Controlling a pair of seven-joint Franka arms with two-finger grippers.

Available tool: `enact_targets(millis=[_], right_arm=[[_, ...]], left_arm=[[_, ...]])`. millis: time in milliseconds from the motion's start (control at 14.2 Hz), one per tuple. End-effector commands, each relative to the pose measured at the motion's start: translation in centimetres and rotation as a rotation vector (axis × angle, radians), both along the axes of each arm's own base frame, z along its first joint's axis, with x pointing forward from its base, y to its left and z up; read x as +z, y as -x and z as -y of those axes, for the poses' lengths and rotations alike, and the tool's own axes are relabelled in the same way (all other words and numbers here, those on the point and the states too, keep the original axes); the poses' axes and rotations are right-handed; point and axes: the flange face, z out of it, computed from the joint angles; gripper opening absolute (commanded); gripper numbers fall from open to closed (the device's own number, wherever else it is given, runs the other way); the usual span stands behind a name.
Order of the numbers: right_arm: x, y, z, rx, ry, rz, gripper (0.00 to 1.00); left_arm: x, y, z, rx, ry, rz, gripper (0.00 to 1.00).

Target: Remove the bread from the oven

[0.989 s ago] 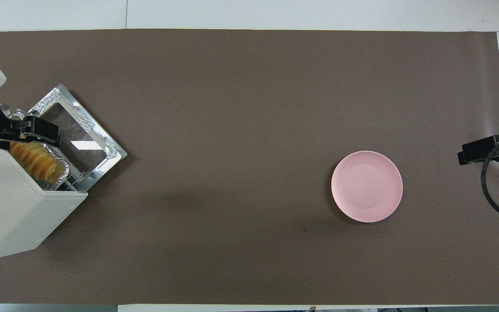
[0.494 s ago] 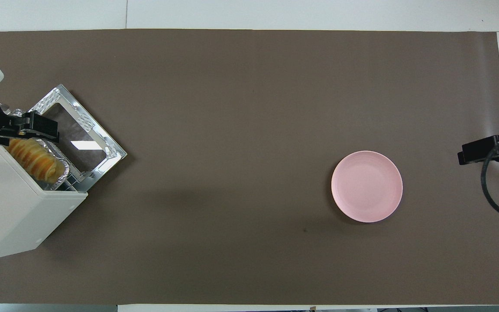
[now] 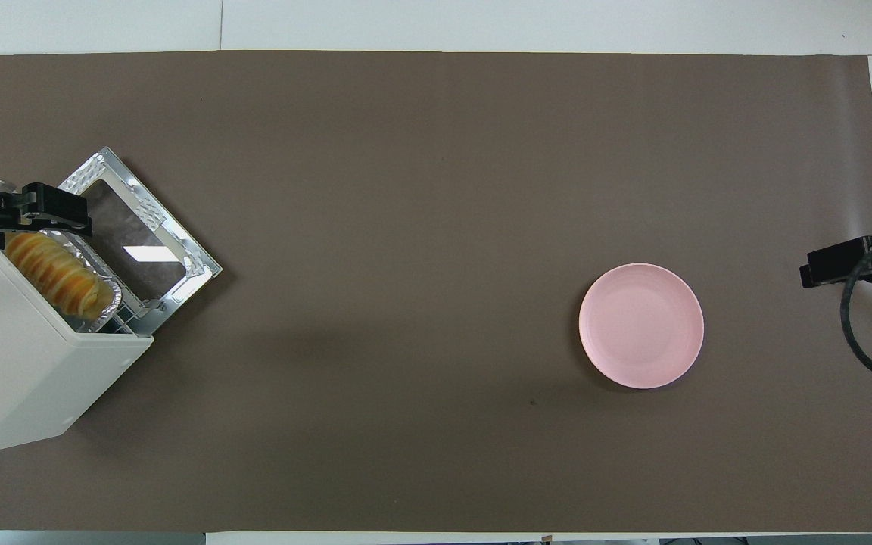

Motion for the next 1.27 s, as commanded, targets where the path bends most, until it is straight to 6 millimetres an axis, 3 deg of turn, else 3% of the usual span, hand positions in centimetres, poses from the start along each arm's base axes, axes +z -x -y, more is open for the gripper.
enact_targets(millis=[0,71,283,424,565,706,918,1201], right_arm=[[0.3,0.6,0.2,0.019,-0.014,-0.006,1.0],[0.3,0.6,0.2,0.021,-0.014,-0.005,1.0],[0.3,0.6,0.2,0.019,-0.014,-0.005,1.0],[0.3,0.6,0.2,0.021,-0.014,-0.006,1.0],[0.3,0.6,0.2,0.021,-0.014,-0.006,1.0],[0.3,0.6,0.2,0.019,-0.014,-0.006,1.0],[0.3,0.6,0.1,0.021,-0.014,-0.005,1.0],[0.3,0.6,0.2,0.019,-0.014,-0.006,1.0]], left_arm=[[-4.5,-3.2,-2.0,0.187,-0.087,-0.017,1.0],[-6.6,-4.1,-2.3,0.271,-0.107,-0.003,1.0],[-10.9,-3.7,-4.5,0.349,-0.111,-0.016,1.0],[-12.5,-3.2,-5.1,0.358,-0.111,-0.019,1.0],[-13.8,-2.3,-7.3,0.386,-0.108,-0.012,1.0],[-16.1,-1.6,-7.5,0.385,-0.108,-0.011,1.0],[-18.2,-2.5,-7.3,0.442,-0.134,0.007,1.0],[-19.9,-1.8,-7.1,0.444,-0.134,-0.003,1.0]])
